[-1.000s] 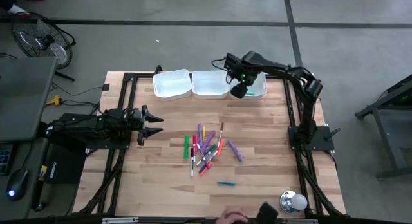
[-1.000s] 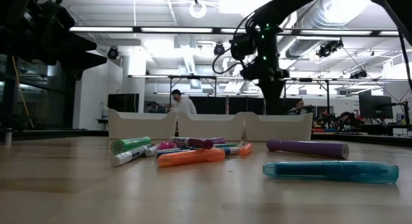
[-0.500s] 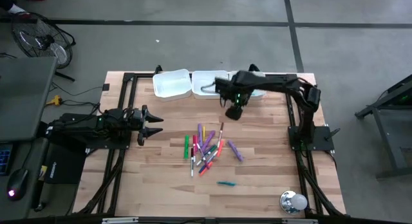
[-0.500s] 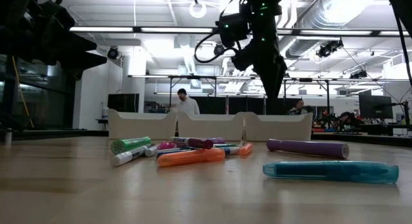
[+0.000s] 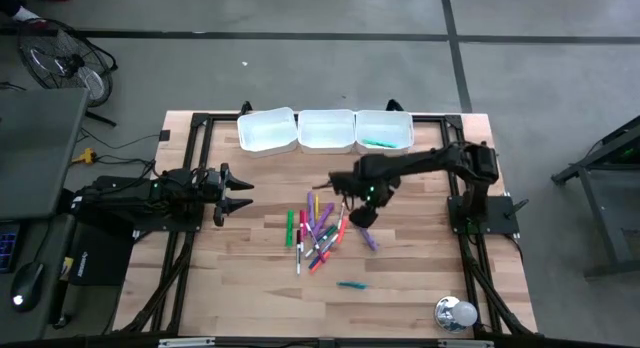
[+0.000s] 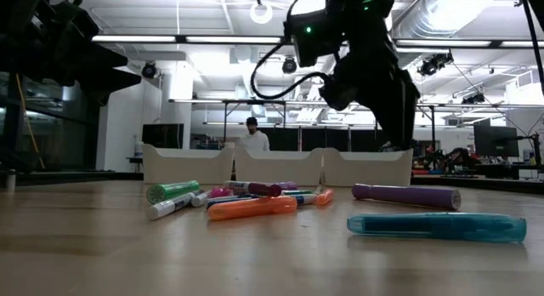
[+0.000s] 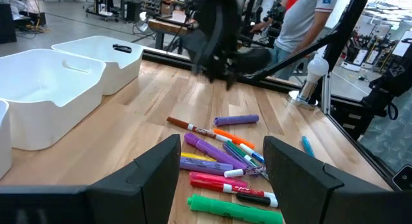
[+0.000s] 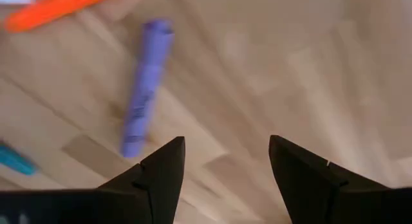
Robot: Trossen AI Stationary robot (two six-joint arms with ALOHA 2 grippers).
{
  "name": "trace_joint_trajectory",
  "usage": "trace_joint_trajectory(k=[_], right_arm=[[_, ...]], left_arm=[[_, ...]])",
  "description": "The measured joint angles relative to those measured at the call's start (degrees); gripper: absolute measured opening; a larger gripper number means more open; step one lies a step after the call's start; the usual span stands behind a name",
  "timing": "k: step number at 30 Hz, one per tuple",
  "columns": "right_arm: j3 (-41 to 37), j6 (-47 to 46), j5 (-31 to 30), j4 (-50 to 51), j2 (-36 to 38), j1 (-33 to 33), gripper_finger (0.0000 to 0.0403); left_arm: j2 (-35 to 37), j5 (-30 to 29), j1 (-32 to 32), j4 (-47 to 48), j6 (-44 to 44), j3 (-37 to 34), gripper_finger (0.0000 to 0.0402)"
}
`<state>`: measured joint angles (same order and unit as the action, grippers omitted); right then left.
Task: Pick & Place Markers
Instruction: Put the right purple highlighter pen into the right white bin
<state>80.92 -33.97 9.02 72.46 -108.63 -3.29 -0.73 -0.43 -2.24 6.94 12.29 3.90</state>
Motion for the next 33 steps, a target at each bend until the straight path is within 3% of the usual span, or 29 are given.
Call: trace_joint_trajectory(k=[14, 26, 33], right_arm=[[-6.6, -20.7, 0.6, -12.8, 0.0, 7.5, 0.0212], [-12.0, -25.7, -1.8, -26.1, -0.1, 10.1, 0.0205], [-12.1, -26.2, -3.5, -26.8, -1.5, 10.3, 0.0204]], left_arm=[[0.0, 0.0, 0.0, 0.0, 0.0, 0.0, 0.022], [0.0, 0.0, 0.0, 0.0, 0.0, 0.0, 0.022], [0.0, 0.0, 0.0, 0.0, 0.0, 0.0, 0.022]])
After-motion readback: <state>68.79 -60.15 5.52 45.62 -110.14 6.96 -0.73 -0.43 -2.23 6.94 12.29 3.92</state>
